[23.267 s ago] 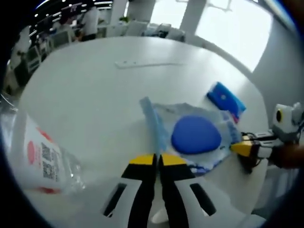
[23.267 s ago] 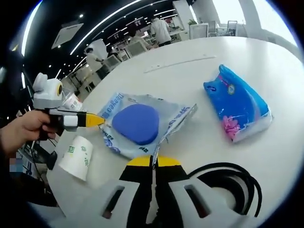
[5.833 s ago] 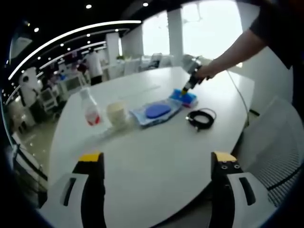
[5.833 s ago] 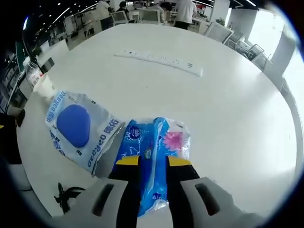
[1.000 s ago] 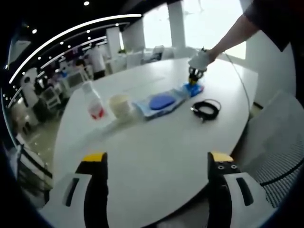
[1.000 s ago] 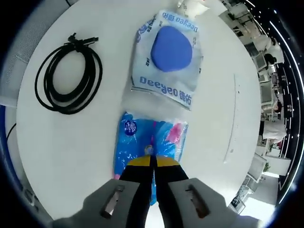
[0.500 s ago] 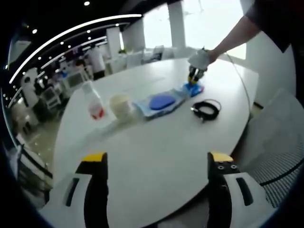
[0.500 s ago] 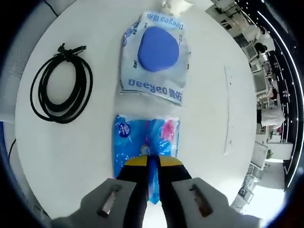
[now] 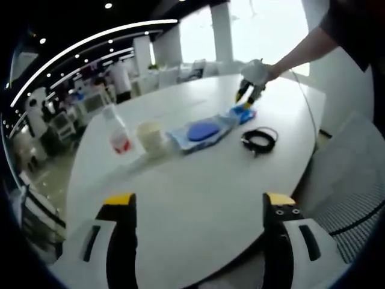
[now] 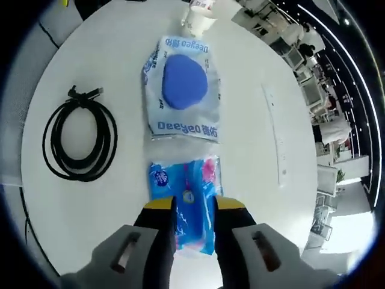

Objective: Arrange the tabletop items into an orderly group along one side of the table until the central work area is clear of visible clutter.

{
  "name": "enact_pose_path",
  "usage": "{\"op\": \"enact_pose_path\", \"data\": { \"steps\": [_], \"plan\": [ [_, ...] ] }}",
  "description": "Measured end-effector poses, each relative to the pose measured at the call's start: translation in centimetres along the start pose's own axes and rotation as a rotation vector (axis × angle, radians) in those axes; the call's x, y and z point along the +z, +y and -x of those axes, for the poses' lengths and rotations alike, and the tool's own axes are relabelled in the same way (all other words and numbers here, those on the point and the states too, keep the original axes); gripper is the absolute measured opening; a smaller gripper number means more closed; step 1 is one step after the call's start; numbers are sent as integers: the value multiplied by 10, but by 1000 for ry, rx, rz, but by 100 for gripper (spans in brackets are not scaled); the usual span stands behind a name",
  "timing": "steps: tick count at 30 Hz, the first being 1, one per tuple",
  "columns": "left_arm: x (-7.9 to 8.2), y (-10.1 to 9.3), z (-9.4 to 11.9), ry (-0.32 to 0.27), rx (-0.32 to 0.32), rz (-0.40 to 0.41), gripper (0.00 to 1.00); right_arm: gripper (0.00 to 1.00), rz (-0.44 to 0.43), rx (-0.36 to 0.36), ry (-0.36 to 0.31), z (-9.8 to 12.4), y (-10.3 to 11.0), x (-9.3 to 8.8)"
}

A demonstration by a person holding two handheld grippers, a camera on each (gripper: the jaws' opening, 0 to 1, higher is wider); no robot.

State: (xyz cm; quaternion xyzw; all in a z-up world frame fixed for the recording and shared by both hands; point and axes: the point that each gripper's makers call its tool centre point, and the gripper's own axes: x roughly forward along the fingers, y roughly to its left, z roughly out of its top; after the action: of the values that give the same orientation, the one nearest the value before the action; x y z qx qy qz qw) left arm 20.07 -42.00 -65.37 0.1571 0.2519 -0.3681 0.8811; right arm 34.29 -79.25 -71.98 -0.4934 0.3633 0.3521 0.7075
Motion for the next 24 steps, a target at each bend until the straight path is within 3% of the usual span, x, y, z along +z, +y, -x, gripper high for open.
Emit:
{"op": "enact_pose_path", "data": {
  "steps": [6, 16, 24],
  "plan": [
    [1, -4, -1, 2, -15, -14, 83, 32, -108, -22, -59, 12, 10, 8],
    [4, -4, -1, -13, -21, -7, 83, 42, -289, -56, -112, 24, 27, 5],
    [7, -6, -1, -31, -22, -9, 85, 49, -407, -79, -170, 45, 59, 28]
  ]
}}
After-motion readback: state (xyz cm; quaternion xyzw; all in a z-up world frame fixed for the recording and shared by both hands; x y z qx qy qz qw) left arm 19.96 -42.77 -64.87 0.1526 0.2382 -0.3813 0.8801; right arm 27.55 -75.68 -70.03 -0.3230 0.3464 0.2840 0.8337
